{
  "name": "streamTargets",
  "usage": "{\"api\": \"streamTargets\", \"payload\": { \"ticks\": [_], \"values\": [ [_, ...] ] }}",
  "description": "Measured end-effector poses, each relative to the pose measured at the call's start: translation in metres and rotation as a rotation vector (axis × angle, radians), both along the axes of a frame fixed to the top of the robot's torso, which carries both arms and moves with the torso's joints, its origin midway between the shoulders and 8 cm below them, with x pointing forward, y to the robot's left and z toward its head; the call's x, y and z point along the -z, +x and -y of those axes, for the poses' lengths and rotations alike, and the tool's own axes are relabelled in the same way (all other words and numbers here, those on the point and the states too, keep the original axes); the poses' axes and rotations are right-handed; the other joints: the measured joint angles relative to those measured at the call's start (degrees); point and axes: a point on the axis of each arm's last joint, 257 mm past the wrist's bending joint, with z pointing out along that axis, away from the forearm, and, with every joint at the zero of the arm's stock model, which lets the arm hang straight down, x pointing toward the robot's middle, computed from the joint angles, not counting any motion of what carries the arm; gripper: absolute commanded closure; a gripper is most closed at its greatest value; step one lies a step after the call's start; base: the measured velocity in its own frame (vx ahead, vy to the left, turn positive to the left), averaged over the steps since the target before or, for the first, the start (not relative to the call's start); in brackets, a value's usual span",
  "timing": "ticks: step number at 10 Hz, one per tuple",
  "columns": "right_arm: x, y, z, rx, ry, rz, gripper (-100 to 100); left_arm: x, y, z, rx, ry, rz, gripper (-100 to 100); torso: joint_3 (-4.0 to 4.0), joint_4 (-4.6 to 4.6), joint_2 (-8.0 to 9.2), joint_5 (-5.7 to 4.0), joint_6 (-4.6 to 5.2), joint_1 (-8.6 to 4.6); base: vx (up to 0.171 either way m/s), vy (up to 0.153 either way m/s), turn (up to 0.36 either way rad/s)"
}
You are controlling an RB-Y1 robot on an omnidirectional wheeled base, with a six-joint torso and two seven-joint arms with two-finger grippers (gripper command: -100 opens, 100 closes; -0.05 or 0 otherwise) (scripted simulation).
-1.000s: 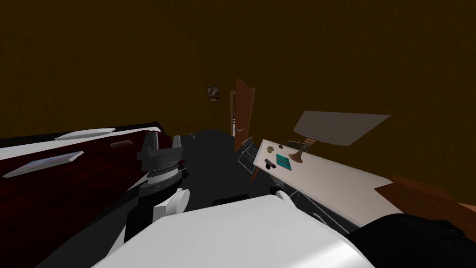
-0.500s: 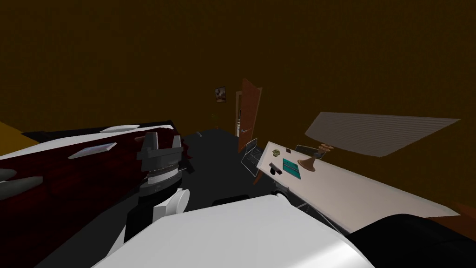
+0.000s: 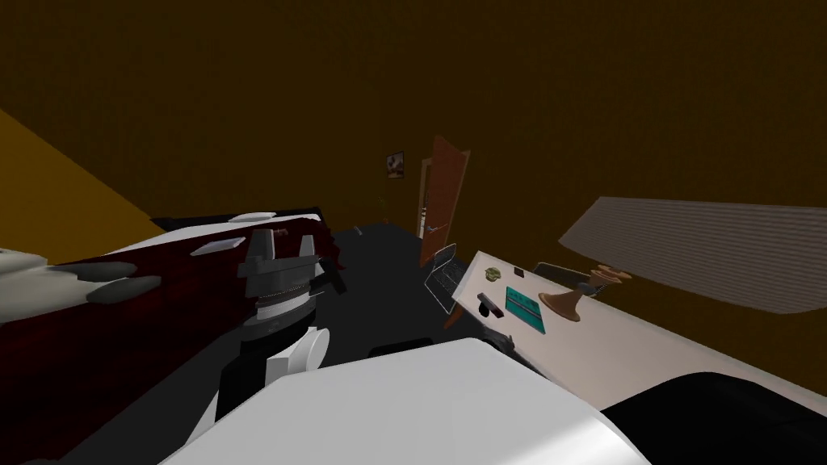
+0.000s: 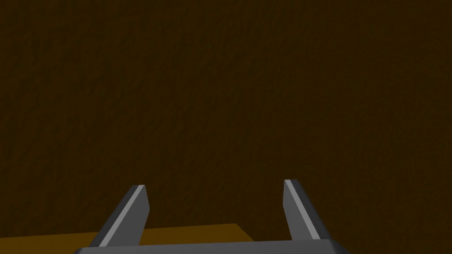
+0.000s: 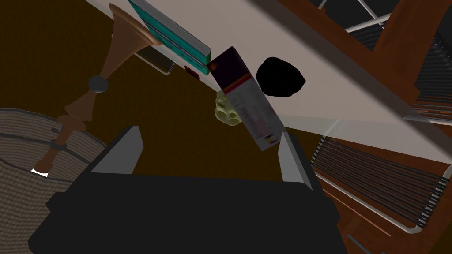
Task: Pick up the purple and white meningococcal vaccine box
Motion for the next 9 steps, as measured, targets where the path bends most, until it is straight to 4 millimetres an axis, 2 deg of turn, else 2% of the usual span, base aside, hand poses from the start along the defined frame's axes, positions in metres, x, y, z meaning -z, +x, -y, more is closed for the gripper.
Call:
{"api": "streamTargets", "payload": {
  "ticks": [3,4,6,9],
  "values": [
    [0.004,-0.022,0.008,0.013,-0.065,-0.081,-100,0.0,0.0,0.0,0.0,0.0,0.0,0,-0.01,-0.01,-0.01,-0.01,0.05,-0.04,0.037,-0.074,0.211],
    [0.006,-0.029,0.01,0.014,-0.09,-0.112,-100,0.0,0.0,0.0,0.0,0.0,0.0,0,-0.01,-0.01,-0.02,-0.01,0.01,-0.06,0.064,-0.126,0.419],
    [0.007,-0.042,0.01,0.016,-0.14,-0.171,-100,0.0,0.0,0.0,0.0,0.0,0.0,0,-0.05,-0.03,-0.08,-0.04,0.07,-0.18,0.03,-0.076,0.027],
    [0.01,-0.054,0.014,0.016,-0.178,-0.224,-100,0.0,0.0,0.0,0.0,0.0,0.0,0,0.0,-0.01,0.01,0.01,0.06,0.06,0.026,-0.056,0.197]
  ]
}}
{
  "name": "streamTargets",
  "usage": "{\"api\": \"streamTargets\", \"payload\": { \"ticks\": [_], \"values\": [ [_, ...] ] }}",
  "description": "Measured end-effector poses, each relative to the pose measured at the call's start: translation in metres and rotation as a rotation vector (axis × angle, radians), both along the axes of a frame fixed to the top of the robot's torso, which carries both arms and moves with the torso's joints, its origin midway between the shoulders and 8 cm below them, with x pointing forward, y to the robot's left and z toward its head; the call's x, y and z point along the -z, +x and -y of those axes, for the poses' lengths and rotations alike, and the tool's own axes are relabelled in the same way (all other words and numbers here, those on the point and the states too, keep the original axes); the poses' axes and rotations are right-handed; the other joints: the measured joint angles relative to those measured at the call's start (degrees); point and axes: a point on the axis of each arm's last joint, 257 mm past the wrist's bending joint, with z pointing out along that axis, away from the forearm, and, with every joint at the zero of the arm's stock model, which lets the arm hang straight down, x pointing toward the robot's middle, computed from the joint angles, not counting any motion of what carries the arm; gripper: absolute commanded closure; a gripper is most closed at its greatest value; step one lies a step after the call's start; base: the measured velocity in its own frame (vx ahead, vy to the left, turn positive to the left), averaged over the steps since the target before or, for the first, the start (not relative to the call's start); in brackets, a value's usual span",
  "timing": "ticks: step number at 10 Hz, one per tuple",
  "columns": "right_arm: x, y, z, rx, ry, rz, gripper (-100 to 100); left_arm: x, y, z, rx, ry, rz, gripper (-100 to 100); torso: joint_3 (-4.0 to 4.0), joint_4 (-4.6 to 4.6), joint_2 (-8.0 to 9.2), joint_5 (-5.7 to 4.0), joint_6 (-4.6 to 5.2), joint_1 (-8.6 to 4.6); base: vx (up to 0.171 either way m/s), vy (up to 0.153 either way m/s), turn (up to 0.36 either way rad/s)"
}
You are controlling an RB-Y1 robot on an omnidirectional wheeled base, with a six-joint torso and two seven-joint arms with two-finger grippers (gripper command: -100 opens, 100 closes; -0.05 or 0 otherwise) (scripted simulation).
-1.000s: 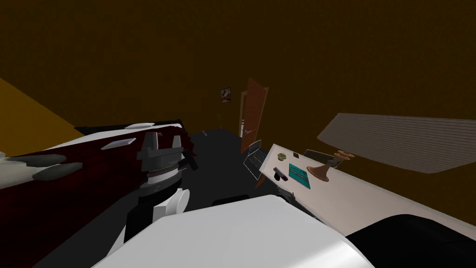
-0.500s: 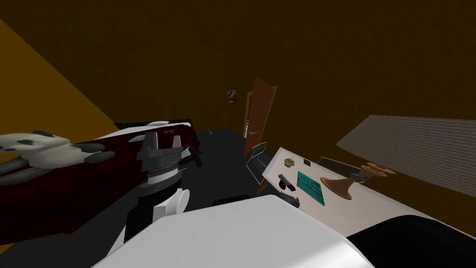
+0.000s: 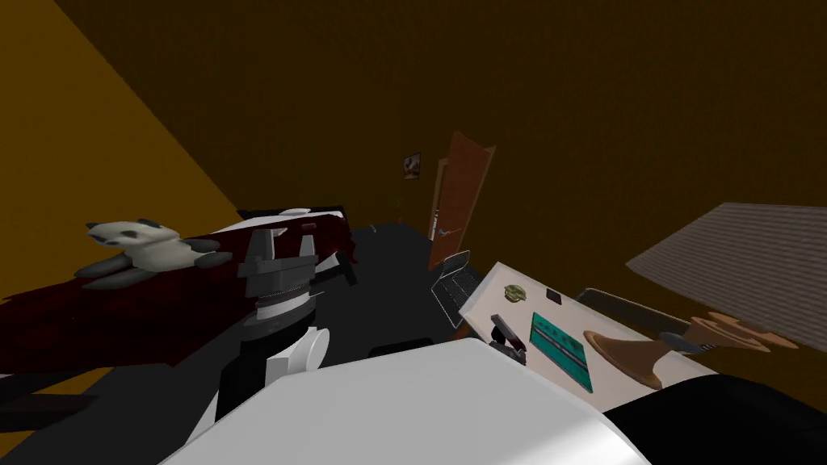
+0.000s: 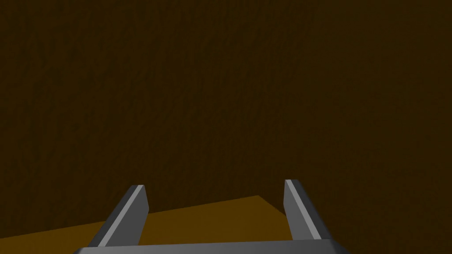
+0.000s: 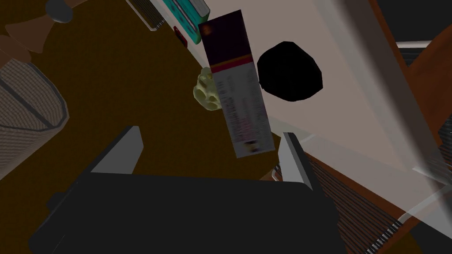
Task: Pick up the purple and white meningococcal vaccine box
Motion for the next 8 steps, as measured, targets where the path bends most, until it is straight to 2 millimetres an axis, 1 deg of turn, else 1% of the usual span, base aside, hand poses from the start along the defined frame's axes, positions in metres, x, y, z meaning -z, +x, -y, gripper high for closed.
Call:
{"api": "streamTargets", "payload": {
  "ticks": [2,3,5,7,8],
  "values": [
    [0.002,-0.01,-0.001,-0.003,-0.029,-0.043,-100,0.0,0.0,0.0,0.0,0.0,0.0,0,-0.03,-0.01,-0.04,-0.02,0.0,-0.09,0.022,-0.082,0.141],
    [0.005,-0.016,-0.001,-0.008,-0.044,-0.07,-100,0.0,0.0,0.0,0.0,0.0,0.0,0,0.0,0.0,0.0,-0.03,-0.02,-0.15,0.0,-0.126,0.3],
    [0.007,-0.029,-0.004,-0.016,-0.08,-0.127,-100,0.0,0.0,0.0,0.0,0.0,0.0,0,-0.01,0.0,-0.04,-0.06,-0.02,-0.28,0.046,-0.132,0.294],
    [0.01,-0.039,-0.01,-0.031,-0.105,-0.178,-100,0.0,0.0,0.0,0.0,0.0,0.0,0,-0.09,-0.03,-0.16,-0.07,0.01,-0.3,0.039,-0.123,0.159],
    [0.011,-0.043,-0.013,-0.036,-0.111,-0.197,-100,0.0,0.0,0.0,0.0,0.0,0.0,0,-0.06,-0.02,-0.09,-0.05,0.0,-0.24,0.004,-0.068,0.052]
  ]
}}
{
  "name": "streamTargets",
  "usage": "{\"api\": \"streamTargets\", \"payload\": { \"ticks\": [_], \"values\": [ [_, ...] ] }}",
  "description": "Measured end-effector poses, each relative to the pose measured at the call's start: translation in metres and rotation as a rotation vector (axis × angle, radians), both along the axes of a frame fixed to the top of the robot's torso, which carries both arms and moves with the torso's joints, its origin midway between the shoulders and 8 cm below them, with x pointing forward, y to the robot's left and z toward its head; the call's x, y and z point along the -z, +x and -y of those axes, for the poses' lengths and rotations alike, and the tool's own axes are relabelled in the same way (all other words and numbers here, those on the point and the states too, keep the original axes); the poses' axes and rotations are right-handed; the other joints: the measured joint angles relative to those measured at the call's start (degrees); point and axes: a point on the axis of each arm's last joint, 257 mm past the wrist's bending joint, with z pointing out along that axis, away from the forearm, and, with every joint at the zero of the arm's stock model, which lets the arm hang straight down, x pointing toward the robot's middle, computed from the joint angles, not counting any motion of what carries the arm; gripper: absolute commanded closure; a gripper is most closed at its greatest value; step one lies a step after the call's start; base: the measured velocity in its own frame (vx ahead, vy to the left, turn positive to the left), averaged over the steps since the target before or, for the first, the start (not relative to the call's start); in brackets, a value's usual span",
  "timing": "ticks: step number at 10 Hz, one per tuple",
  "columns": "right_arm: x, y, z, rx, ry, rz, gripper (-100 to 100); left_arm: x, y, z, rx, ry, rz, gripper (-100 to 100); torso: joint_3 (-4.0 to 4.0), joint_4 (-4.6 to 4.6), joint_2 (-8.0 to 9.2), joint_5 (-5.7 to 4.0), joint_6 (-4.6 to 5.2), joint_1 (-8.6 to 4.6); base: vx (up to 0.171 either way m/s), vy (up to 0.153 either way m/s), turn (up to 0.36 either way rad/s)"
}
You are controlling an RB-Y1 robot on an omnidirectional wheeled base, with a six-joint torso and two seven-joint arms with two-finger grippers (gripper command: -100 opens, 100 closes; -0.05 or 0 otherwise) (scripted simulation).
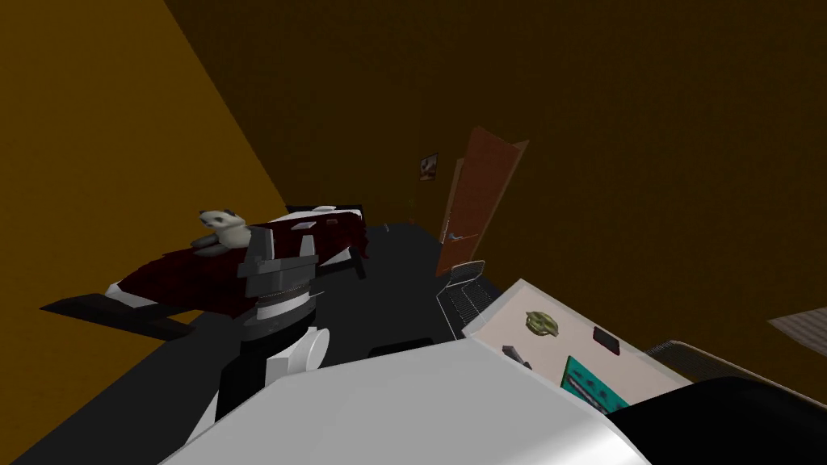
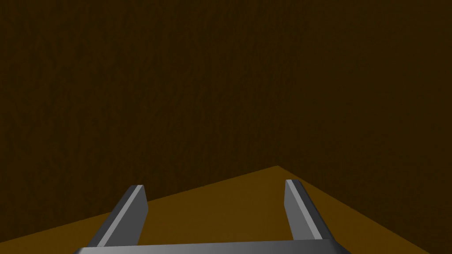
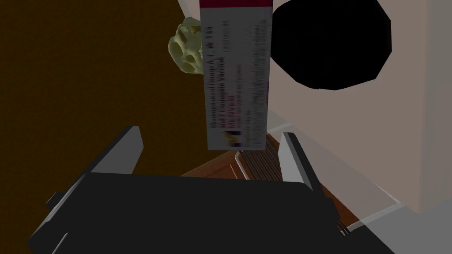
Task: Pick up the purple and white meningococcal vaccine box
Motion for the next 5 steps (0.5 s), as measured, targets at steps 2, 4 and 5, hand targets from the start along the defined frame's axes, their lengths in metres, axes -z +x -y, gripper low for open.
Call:
{"api": "streamTargets", "payload": {
  "ticks": [2,4,5],
  "values": [
    [0.0035,-0.0046,-0.0038,-0.007,-0.003,-0.022,-100,0.0,0.0,0.0,0.0,0.0,0.0,0,0.05,0.02,0.09,0.06,0.01,0.28,0.002,-0.042,0.11],
    [0.0083,-0.0103,-0.0096,-0.011,0.005,-0.038,0,0.0,0.0,0.0,0.0,0.0,0.0,0,0.05,0.02,0.1,0.07,0.02,0.36,0.001,-0.012,0.013],
    [0.0082,-0.0102,-0.0095,-0.011,0.005,-0.037,-100,0.0,0.0,0.0,0.0,0.0,0.0,0,0.06,0.02,0.1,0.09,0.02,0.43,-0.006,-0.111,0.04]
  ]
}}
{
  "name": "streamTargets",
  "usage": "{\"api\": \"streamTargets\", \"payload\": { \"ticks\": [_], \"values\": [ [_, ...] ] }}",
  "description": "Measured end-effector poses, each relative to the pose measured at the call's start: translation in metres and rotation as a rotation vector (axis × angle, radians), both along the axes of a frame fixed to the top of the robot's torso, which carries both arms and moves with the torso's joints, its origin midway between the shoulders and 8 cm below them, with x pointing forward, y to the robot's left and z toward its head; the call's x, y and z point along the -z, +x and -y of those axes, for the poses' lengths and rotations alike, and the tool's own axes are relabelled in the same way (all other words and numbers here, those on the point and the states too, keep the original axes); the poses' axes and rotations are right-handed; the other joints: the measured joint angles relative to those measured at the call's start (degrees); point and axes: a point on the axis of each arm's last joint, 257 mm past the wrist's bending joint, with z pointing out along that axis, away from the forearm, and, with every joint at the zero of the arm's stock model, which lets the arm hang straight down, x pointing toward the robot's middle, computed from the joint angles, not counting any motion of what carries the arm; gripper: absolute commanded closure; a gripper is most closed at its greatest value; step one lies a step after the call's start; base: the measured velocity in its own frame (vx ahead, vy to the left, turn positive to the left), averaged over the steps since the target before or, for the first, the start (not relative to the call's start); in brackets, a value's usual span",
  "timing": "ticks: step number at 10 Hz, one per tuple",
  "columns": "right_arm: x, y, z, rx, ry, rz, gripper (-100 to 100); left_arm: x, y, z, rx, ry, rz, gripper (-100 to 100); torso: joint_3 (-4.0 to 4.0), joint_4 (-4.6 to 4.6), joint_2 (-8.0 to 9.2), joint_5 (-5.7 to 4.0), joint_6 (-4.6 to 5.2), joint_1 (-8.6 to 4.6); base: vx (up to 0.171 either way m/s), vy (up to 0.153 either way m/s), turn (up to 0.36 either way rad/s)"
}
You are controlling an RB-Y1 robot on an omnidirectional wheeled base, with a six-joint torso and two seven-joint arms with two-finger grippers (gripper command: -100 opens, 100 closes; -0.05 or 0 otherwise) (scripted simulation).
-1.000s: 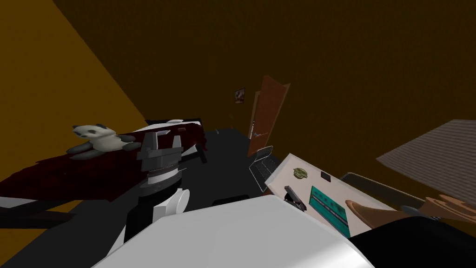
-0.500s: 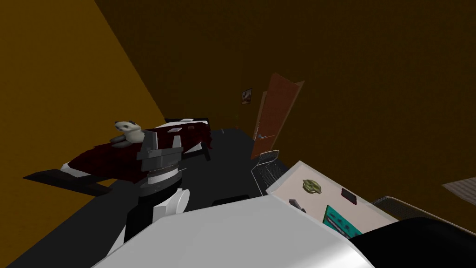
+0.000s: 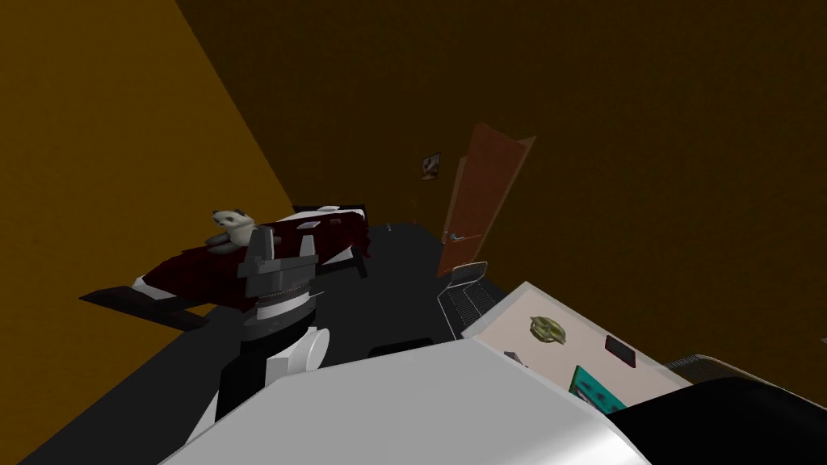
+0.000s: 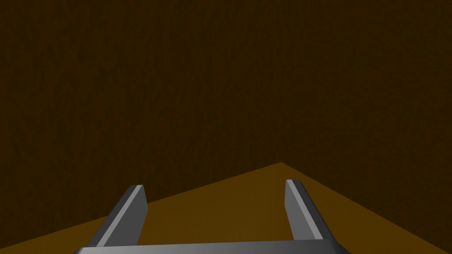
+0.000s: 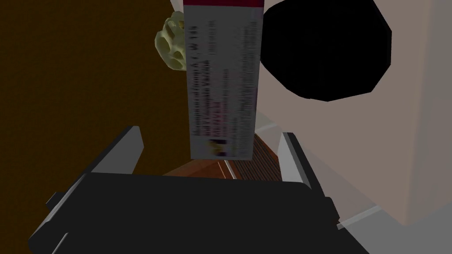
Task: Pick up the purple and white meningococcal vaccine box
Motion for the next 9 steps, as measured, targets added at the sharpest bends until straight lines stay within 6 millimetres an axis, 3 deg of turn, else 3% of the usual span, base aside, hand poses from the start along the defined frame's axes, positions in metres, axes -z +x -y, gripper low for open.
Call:
{"api": "streamTargets", "payload": {
  "ticks": [2,3,7,8,9],
  "values": [
    [0.004,-0.0033,-0.0166,0.005,0.002,0.002,-100,0.0,0.0,0.0,0.0,0.0,0.0,0,0.01,0.0,0.02,-0.11,0.0,-0.59,-0.003,-0.136,0.026],
    [0.0036,-0.0036,-0.0167,0.006,0.0,0.003,100,0.0,0.0,0.0,0.0,0.0,0.0,0,0.01,0.0,0.01,-0.08,0.0,-0.33,0.0,0.0,0.0],
    [0.0036,-0.0037,-0.0166,0.006,0.0,0.002,100,0.0,0.0,0.0,0.0,0.0,0.0,0,0.01,0.01,0.01,0.03,0.0,0.05,0.0,-0.001,0.0],
    [0.0037,-0.0037,-0.0166,0.006,0.0,0.002,0,0.0,0.0,0.0,0.0,0.0,0.0,0,0.01,0.01,0.01,0.03,0.0,0.05,0.0,0.0,0.0],
    [0.0037,-0.0038,-0.0167,0.006,0.0,0.002,100,0.0,0.0,0.0,0.0,0.0,0.0,0,0.01,0.01,0.01,0.04,0.0,0.06,-0.005,0.118,-0.04]
  ]
}}
